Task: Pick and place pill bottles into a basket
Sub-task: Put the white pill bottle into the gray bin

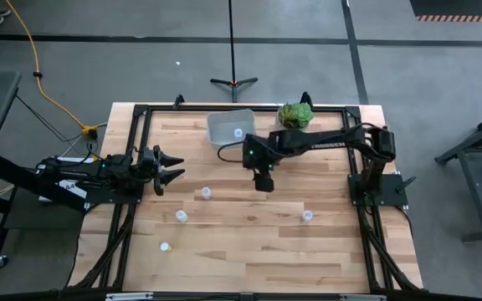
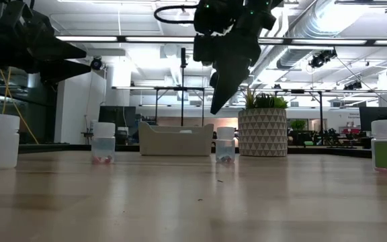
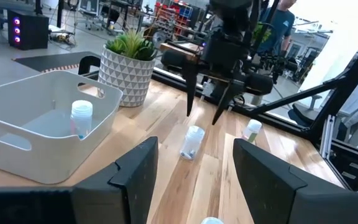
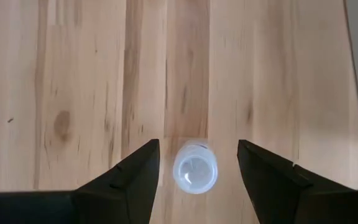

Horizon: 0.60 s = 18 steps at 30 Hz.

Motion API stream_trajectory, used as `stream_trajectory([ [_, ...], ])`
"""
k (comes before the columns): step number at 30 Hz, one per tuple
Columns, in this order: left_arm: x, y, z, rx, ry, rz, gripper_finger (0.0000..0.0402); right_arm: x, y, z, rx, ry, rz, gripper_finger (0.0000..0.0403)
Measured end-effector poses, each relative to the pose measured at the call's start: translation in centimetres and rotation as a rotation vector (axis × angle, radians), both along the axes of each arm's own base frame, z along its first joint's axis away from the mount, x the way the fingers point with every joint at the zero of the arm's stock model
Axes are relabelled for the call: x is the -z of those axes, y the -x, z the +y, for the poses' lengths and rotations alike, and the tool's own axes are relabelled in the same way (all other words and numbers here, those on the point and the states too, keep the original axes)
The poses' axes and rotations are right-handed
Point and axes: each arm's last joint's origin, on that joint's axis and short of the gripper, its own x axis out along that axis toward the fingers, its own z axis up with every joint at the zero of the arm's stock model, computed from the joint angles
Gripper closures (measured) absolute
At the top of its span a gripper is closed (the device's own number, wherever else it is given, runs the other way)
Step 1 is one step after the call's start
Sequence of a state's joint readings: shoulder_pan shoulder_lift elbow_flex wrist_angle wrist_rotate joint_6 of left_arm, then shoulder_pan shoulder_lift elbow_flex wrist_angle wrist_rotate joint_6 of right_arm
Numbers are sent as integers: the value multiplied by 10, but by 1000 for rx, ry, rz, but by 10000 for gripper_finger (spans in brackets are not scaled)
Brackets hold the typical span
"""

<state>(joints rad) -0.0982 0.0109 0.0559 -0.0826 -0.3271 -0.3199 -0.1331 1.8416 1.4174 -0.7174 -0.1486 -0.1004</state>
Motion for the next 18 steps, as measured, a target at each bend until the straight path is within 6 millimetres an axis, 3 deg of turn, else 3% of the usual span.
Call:
stream_trajectory([
  [12,0,0,0,0,0,0,158,14,-1,5,-72,69,53,191],
  [18,0,0,0,0,0,0,158,34,8,6,-92,67,101,192],
])
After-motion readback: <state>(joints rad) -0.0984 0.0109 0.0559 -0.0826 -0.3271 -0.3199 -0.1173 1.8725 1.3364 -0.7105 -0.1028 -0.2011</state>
